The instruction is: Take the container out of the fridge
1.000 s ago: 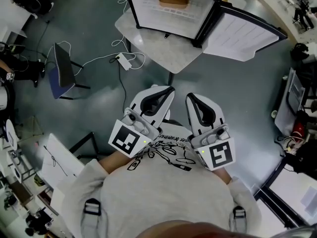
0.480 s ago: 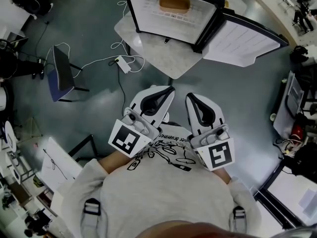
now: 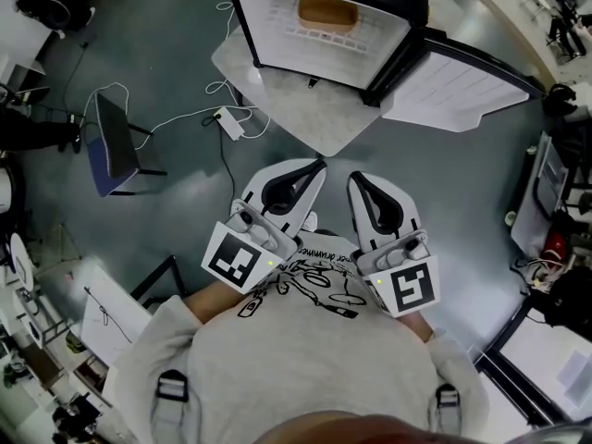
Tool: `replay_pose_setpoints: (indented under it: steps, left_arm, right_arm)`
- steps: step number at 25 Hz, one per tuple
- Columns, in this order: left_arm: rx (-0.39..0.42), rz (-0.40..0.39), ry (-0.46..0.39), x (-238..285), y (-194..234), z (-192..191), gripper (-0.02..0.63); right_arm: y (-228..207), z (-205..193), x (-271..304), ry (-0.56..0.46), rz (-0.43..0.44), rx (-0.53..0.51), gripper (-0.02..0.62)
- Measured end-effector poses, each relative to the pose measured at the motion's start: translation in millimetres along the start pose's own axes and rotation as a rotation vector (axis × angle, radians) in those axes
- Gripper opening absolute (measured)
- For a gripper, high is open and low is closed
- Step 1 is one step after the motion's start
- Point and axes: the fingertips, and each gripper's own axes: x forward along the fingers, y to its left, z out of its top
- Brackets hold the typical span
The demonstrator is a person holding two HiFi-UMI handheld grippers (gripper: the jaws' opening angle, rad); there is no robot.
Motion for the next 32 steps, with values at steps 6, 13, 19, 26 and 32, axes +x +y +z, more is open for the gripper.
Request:
replay_pose_setpoints:
  steps: [6, 13, 19, 26, 32]
  left_arm:
    - [0.001, -0.013, -0.001, 13.5, 20.9, 1.5, 0.015]
    - [0.002, -0.032, 0.003, 30.4, 47.8, 5.3, 0.015]
    - [0.000, -0.046, 0.006, 43.9, 71.7, 6.3, 0.015]
    - [-0.005, -0.064, 0.005, 58.2, 98.1, 9.1, 0.015]
    - [-0.010, -0.068, 0.001, 68.1, 123.1, 12.5, 0.015]
  right_arm:
    - [-11.2, 1.9, 20.9, 0.007, -0.015, -0.008, 0.028]
    - [-25.9, 7.8, 49.3, 0.006, -0.024, -0.008, 0.028]
    - [-39.1, 16.1, 76.4, -0.018, -0.051, -0.012, 0.026]
    - [-52.7, 21.9, 105.7, -0.027, -0.069, -0.013, 0.026]
    - [-58.3, 18.3, 127.6, 0.007, -0.058, -0.010, 0.027]
